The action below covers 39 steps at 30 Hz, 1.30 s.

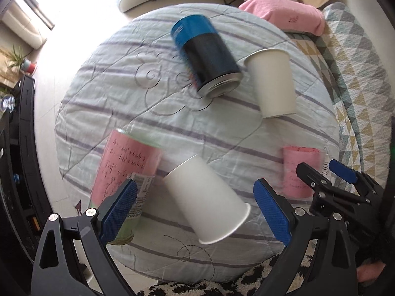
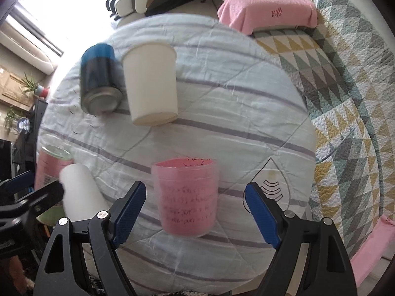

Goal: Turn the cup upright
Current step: 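Turn the pink cup opening-up with the right gripper and lower it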

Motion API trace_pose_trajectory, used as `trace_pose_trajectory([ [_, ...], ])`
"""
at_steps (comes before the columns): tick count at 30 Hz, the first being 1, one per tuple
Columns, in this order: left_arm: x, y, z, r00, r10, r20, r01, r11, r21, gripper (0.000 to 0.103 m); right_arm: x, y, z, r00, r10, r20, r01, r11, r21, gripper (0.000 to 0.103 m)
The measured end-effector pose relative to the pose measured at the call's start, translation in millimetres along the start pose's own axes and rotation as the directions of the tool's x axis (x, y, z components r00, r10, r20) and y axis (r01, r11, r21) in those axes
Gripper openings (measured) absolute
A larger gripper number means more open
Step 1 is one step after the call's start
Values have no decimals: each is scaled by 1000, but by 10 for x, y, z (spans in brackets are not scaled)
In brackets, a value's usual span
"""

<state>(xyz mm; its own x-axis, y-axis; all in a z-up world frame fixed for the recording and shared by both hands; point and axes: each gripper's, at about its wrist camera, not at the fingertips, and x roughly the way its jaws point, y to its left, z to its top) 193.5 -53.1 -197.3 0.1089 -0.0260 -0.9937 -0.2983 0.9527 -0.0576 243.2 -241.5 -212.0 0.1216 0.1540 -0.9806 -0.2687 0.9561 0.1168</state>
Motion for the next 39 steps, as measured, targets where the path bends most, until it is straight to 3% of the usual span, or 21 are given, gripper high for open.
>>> trace_pose_trajectory([
  [4, 88, 113, -49, 1000, 8, -24, -10, 999, -50, 97, 225, 28, 59, 999, -3, -43, 2, 999, -35, 84],
  [7, 101, 142, -55, 999, 8, -39, -11, 998, -65, 97, 248, 58, 117, 999, 27, -42, -29, 998, -58, 66],
  [16, -1, 40, 36, 1000, -14, 0, 14, 1000, -5, 97, -161, 63, 105, 994, 45, 99, -37, 996, -81, 65],
  [23, 49, 4, 17, 1000, -9, -15, 10, 999, 36, 97, -166, 228, -118, 979, 24, 202, 13, 984, -180, 66],
  [26, 86, 19, -32, 1000, 2, -26, -1, 999, 48, 97, -36, 317, -312, 978, -2, 208, 50, 973, -226, 66],
  [39, 90, -83, -135, 1000, -9, -16, 12, 987, 162, 97, -88, 208, -760, 966, 8, 257, 20, 994, -108, 66],
])
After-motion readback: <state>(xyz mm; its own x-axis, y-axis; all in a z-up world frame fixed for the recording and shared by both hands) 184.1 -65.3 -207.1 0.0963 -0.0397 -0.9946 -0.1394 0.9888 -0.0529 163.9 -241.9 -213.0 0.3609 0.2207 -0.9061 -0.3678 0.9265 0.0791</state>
